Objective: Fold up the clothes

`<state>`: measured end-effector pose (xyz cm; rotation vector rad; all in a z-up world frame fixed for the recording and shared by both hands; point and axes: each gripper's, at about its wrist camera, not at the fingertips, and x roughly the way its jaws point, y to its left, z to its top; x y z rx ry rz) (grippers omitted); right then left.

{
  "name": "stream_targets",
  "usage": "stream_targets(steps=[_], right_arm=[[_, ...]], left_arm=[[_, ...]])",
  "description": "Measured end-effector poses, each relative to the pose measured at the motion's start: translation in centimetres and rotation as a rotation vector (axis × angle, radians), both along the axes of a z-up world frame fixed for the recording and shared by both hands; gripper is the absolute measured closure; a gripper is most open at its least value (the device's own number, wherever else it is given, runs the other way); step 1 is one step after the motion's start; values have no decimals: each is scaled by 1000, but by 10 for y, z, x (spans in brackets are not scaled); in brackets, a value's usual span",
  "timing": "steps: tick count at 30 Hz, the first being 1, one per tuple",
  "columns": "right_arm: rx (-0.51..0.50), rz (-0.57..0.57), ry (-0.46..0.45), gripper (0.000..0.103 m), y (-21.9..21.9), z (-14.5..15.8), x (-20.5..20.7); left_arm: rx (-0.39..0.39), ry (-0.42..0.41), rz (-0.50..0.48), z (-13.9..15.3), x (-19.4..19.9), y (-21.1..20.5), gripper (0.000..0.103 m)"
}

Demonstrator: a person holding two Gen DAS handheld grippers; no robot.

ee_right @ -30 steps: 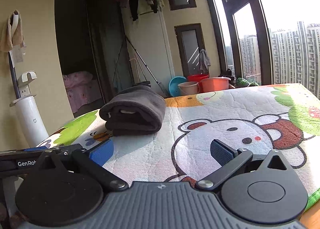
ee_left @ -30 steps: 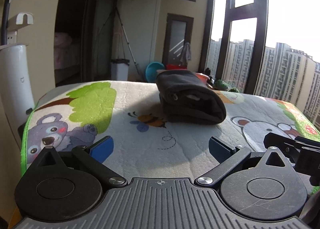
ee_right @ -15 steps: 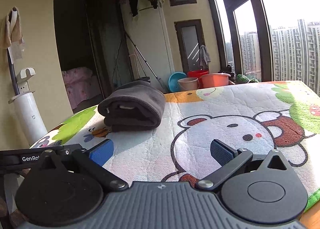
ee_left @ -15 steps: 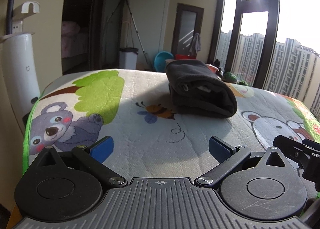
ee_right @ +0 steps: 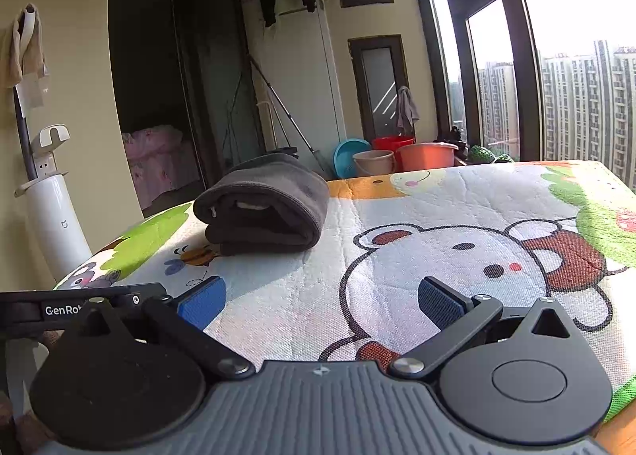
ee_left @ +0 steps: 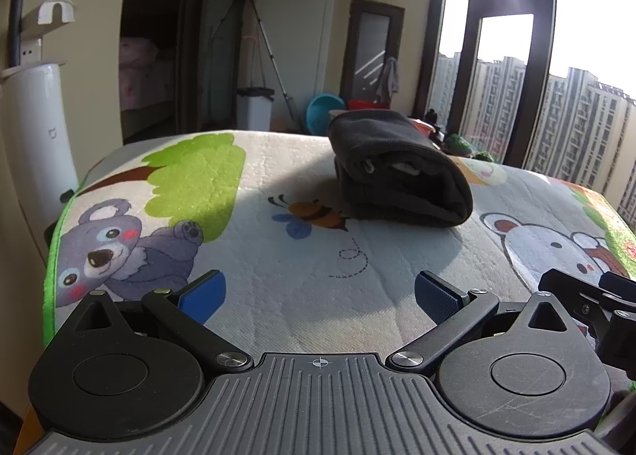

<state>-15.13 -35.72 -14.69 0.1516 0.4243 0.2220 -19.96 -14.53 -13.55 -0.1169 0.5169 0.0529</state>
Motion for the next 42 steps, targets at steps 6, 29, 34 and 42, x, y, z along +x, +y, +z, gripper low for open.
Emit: stream_targets(steps=[6,29,34,42], right_arm=[[-1,-3,3,0,0,0,0],[63,15,81,0,-17,1,14],[33,22,73,0,-12,0,14],[-12,30,55,0,-6,0,10]], left_arm=[[0,3,0,0,0,-1,0],[91,-98,-71,6,-19,-12,0],[41,-92,-73,6,-18,-4,0],[90,-99,-93,6,-20,-11,0]])
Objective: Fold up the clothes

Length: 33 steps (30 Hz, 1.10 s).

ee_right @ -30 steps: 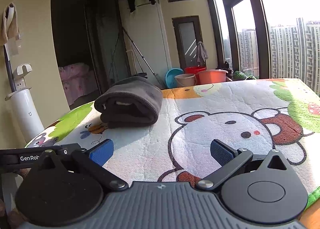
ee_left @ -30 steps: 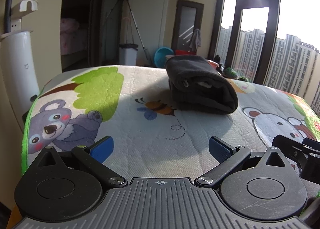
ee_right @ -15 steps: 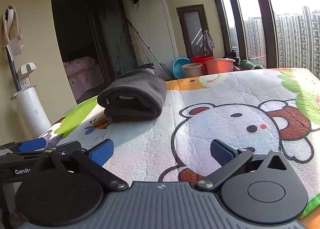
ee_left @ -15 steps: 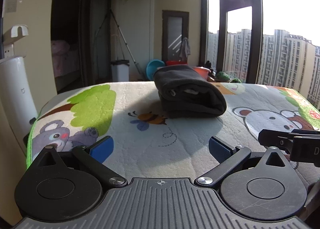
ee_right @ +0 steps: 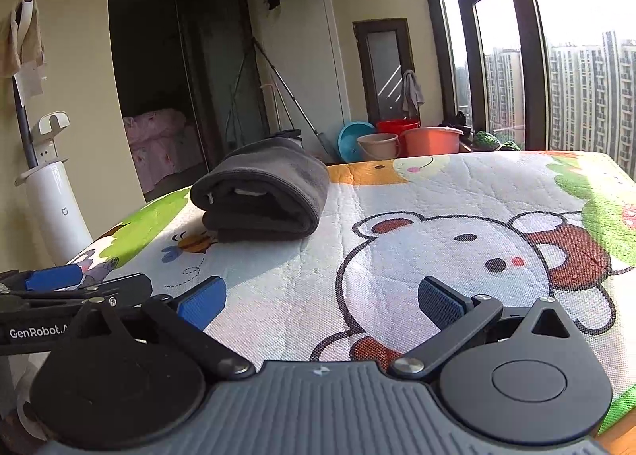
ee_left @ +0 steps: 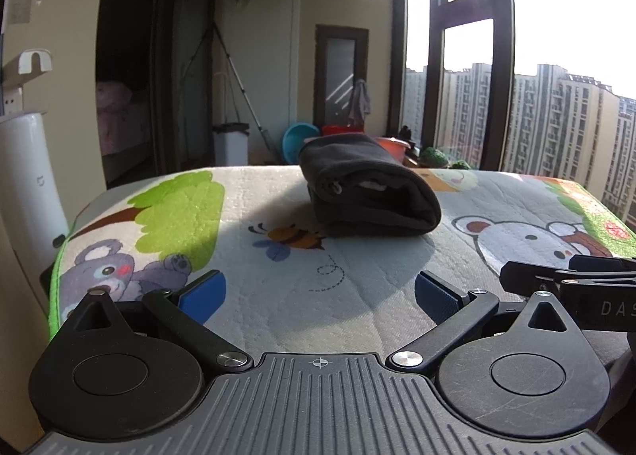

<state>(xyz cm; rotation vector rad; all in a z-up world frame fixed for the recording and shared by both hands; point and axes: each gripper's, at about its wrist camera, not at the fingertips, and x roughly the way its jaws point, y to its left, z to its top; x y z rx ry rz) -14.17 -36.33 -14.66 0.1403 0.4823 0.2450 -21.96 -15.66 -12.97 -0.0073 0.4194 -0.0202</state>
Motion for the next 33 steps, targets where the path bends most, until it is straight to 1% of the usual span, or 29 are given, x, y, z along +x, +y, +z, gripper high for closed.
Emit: stream_targets(steps=[8,16,33], right_arm=[[-42,10,-6,0,6,0,-1],[-34,11,0,0,4,-1,-1],[-29,16,5,0,4,-2,-1]], left_arm=[[-4,17,22,-1,3,2,0],[-18,42,37,-2,7,5,0],[-19,50,36,-2,8,6,0]])
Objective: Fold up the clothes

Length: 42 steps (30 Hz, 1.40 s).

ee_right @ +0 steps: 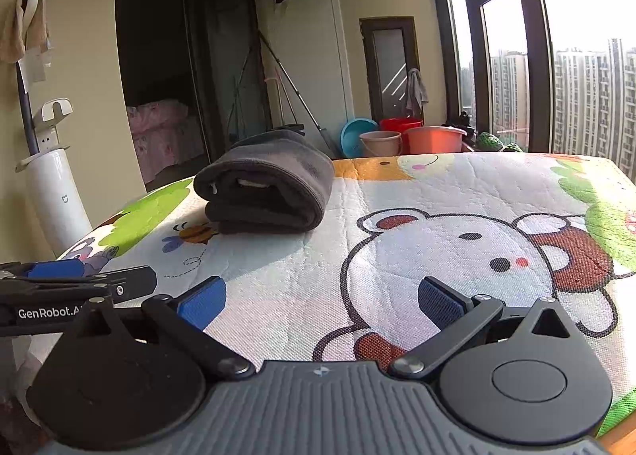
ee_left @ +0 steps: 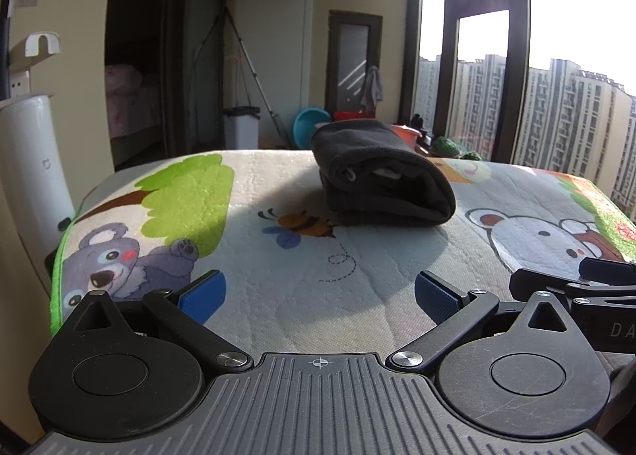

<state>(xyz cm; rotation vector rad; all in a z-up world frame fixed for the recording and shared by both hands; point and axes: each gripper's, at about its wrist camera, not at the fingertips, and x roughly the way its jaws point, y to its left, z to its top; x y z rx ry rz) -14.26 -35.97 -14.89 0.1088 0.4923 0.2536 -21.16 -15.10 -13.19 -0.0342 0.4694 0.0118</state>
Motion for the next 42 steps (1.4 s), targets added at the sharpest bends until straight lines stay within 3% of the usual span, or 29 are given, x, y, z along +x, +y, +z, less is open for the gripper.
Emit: stream_targets(steps=[42], right_arm=[[1,2,3,0,4,0,0]], left_arm=[[-5,-12,3,1,-1,0,0]])
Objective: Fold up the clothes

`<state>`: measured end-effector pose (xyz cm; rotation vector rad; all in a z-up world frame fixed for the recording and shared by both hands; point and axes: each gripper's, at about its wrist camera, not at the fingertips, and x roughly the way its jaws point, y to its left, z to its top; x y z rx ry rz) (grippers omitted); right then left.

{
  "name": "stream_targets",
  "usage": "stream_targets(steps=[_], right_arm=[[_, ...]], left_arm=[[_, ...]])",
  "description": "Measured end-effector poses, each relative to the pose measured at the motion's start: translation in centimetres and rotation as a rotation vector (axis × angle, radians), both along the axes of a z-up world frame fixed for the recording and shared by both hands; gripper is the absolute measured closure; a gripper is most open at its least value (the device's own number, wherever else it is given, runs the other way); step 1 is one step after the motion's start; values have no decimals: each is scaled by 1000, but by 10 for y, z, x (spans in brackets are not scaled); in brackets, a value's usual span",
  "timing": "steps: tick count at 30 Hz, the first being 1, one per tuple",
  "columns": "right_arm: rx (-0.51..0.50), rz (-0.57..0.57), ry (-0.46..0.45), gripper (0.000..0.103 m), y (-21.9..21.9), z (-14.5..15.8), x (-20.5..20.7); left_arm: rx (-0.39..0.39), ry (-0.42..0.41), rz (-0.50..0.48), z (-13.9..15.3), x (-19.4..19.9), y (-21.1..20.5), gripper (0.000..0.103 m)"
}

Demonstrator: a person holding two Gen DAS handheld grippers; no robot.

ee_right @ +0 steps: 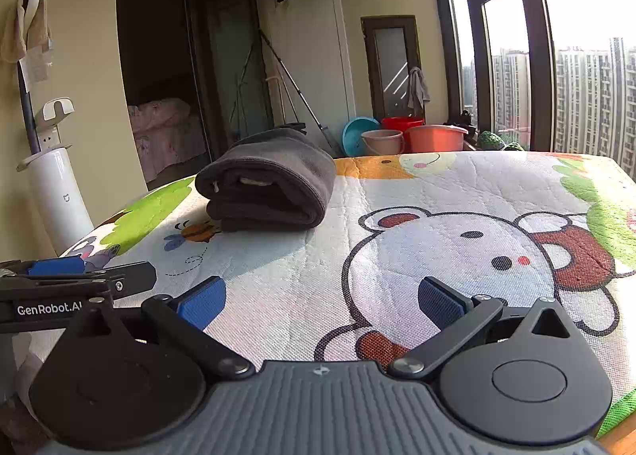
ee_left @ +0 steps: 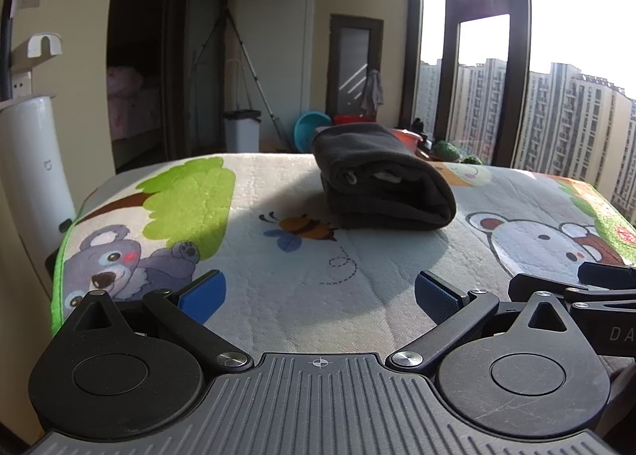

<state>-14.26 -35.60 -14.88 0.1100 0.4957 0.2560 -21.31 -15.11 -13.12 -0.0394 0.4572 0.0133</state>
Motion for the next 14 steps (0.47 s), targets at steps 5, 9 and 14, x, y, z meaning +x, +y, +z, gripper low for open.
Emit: stream_targets(steps=[5,9,14], right_arm=[[-1,0,0,0,-1,-1,0],[0,1,1,0,-1,-1,0],[3,3,1,0,-1,-1,0]], left_arm=[[1,-5,-17,0,-1,-1,0],[-1,-2,-17,0,0,-1,0],[-2,1,-15,0,1,-1,0]])
